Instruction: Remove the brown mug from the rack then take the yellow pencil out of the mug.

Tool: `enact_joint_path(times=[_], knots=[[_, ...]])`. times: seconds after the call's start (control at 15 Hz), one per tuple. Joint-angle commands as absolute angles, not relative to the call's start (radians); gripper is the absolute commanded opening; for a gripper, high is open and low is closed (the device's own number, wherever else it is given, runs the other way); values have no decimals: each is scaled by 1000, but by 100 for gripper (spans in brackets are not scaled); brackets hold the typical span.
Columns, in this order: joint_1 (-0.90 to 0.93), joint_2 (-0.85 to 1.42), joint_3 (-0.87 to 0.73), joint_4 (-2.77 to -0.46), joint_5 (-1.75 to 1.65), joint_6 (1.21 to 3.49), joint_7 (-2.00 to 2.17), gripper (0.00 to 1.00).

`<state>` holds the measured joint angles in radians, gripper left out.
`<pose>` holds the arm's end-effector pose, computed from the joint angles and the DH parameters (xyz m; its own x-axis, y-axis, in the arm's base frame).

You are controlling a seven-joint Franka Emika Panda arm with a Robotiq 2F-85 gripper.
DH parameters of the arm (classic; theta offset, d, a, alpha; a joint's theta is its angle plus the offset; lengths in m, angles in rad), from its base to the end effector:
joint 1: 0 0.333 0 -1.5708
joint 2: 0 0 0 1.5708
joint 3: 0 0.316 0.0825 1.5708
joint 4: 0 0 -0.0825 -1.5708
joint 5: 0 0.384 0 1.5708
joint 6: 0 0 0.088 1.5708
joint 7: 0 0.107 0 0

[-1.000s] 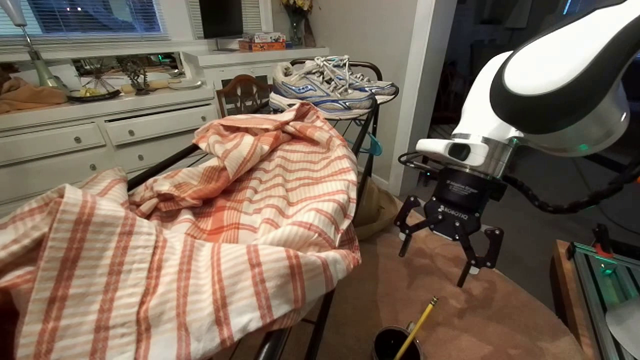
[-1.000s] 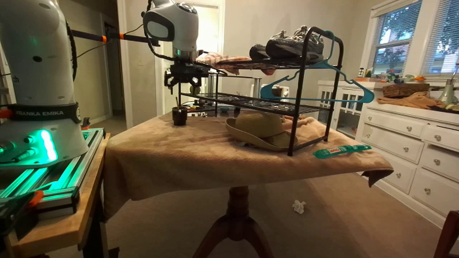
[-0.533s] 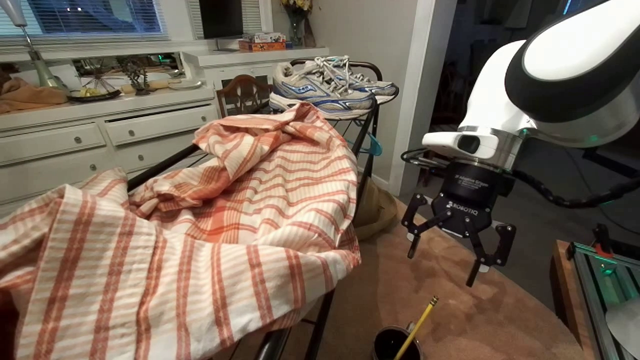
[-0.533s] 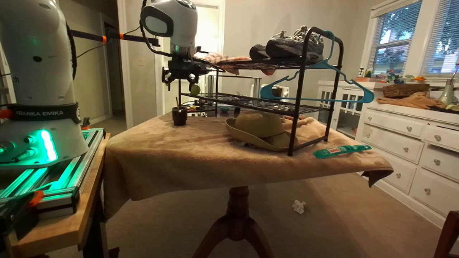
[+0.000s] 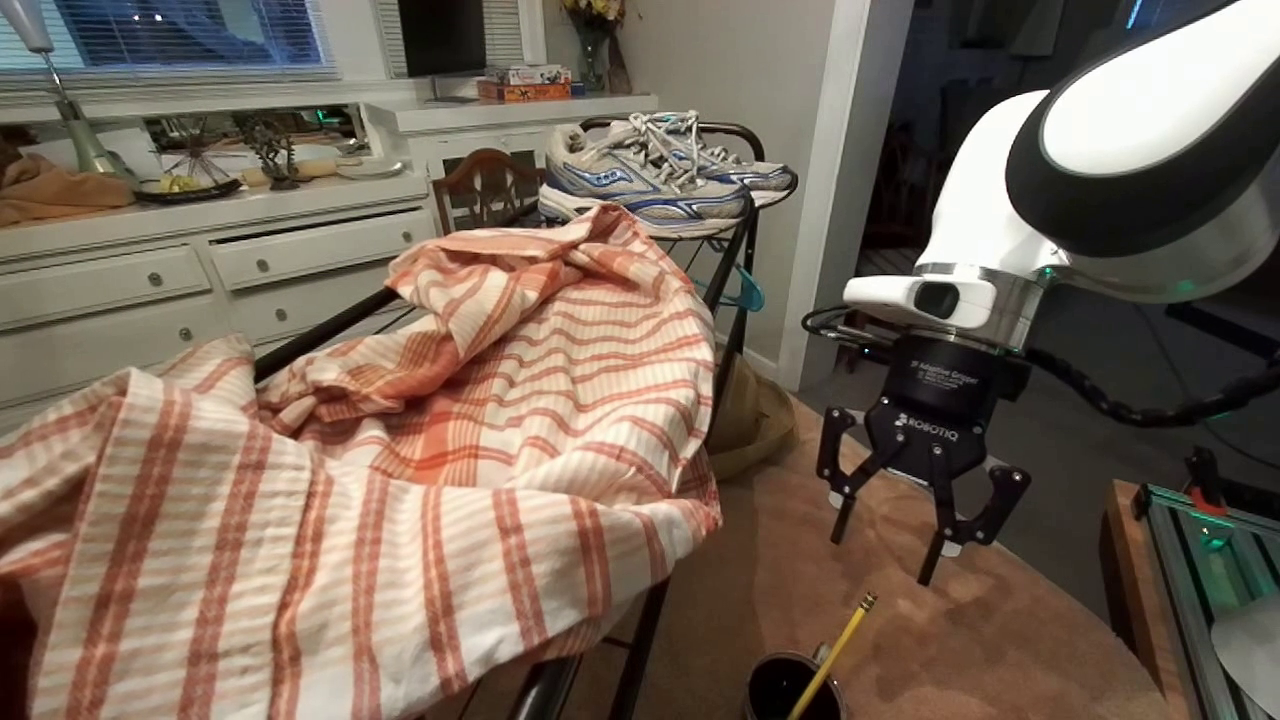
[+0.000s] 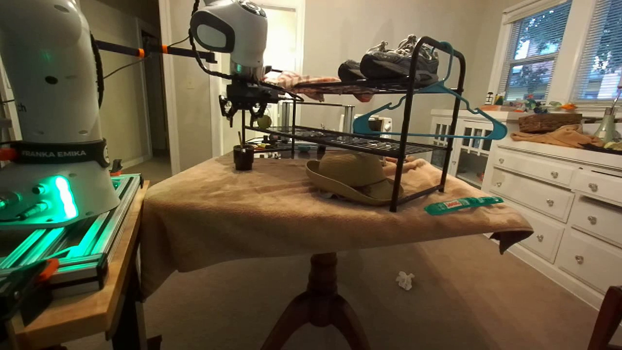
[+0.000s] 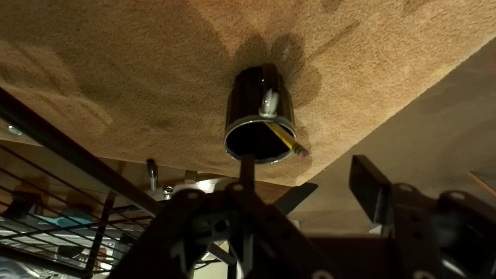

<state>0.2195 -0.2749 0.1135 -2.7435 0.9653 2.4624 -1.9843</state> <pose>0.3644 0.1222 0.3022 0.0208 0.8471 0.5311 0.9992 -0.0360 0.0183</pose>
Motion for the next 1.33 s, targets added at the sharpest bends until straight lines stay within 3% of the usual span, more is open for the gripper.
enact_joint_path(times=[0.0,0.67,1.07,1.2,1.27], knots=[[228,-257,114,-2744,972,2438,-1976,66],[245,-209,134,-2744,1049,2452,-2010,62],[245,-185,151,-2744,1092,2478,-2041,31],[242,-183,151,-2744,1094,2476,-2047,36],[241,-182,151,-2744,1094,2478,-2051,29]])
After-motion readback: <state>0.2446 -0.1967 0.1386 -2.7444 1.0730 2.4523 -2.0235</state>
